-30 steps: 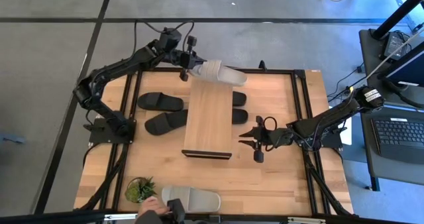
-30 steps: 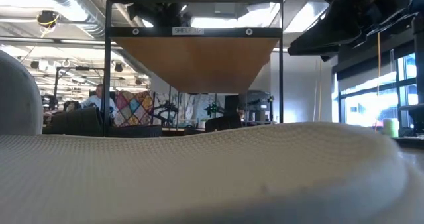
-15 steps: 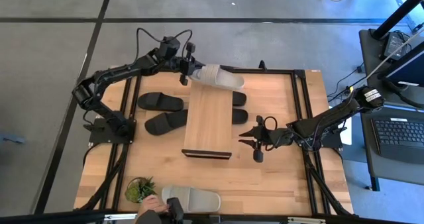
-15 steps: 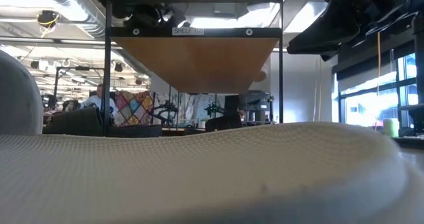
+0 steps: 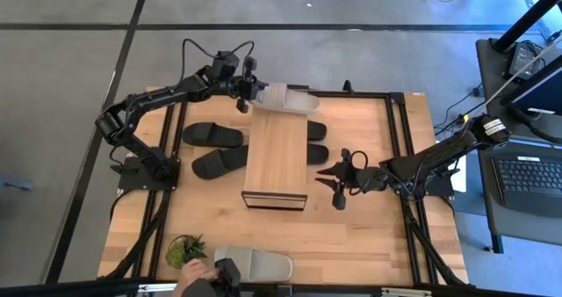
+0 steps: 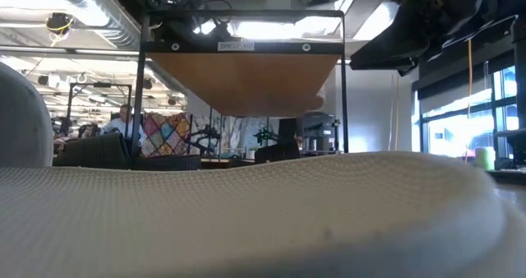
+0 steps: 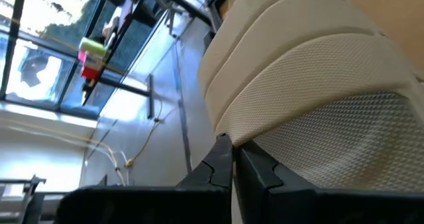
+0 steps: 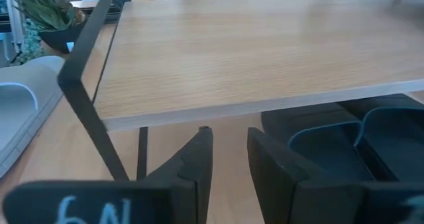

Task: Pick and place slides into the shelf
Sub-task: Put the top gray slide on the shelf

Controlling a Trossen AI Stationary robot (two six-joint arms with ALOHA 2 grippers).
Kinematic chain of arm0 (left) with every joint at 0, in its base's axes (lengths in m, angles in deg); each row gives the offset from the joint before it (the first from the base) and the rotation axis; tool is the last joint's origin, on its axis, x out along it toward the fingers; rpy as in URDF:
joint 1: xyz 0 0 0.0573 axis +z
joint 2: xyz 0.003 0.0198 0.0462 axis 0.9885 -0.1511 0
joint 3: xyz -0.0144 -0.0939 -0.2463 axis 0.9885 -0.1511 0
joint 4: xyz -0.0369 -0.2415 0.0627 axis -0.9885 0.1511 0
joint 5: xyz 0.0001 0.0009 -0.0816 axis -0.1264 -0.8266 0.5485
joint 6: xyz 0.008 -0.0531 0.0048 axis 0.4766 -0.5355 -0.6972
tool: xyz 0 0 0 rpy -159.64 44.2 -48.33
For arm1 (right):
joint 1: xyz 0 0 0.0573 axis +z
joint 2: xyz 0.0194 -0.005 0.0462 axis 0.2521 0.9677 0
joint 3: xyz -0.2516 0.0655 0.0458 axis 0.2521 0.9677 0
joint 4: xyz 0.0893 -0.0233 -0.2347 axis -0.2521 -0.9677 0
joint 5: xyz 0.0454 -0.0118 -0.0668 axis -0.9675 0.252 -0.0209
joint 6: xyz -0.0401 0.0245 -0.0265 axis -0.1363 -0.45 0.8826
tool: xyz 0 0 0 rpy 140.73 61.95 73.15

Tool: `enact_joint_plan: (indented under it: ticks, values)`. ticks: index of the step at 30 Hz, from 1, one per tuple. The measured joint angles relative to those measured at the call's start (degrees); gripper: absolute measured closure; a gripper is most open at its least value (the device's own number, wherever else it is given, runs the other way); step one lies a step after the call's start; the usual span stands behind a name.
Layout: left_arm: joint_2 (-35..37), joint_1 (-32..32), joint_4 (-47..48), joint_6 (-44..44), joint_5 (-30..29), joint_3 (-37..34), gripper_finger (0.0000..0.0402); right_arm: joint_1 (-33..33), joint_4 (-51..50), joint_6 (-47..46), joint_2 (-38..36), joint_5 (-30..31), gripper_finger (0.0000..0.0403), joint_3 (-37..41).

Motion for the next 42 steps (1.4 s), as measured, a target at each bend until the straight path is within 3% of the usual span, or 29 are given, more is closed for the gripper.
enact_joint_plan:
  ticks: [8, 13, 21, 33, 38, 42]
  values:
    - [0.0, -0.03, 3.74, -1.32, -1.87, 0.08, 0.04, -0.77, -0.05, 0.29, 0.0, -0.02, 0.0306, 0.02]
    - [0.0, -0.02, 4.17, -5.85, -1.93, 0.11, 0.0377, -0.77, -0.07, 0.23, 0.0, -0.04, 0.0306, 0.02]
    - [0.0, -0.02, 4.79, -5.97, -5.61, 0.09, 0.035, -0.75, -0.07, -0.32, 0.0, -0.09, 0.0306, 0.02]
    - [0.21, -0.89, 5.84, -5.88, -5.68, 0.09, 0.025, -0.75, -0.13, 0.0, 0.0, -0.19, 0.0306, 0.02]
    - [1.98, -1.92, 5.83, -5.8, -10.79, 0.09, 0.0238, -0.73, -0.15, 0.16, 0.0, -0.17, 0.0306, 0.02]
    - [4.63, -2.12, 5.96, -6.57, -11.2, 0.11, 0.0237, -0.78, -0.08, 0.33, 0.0, -0.15, 0.0306, 0.02]
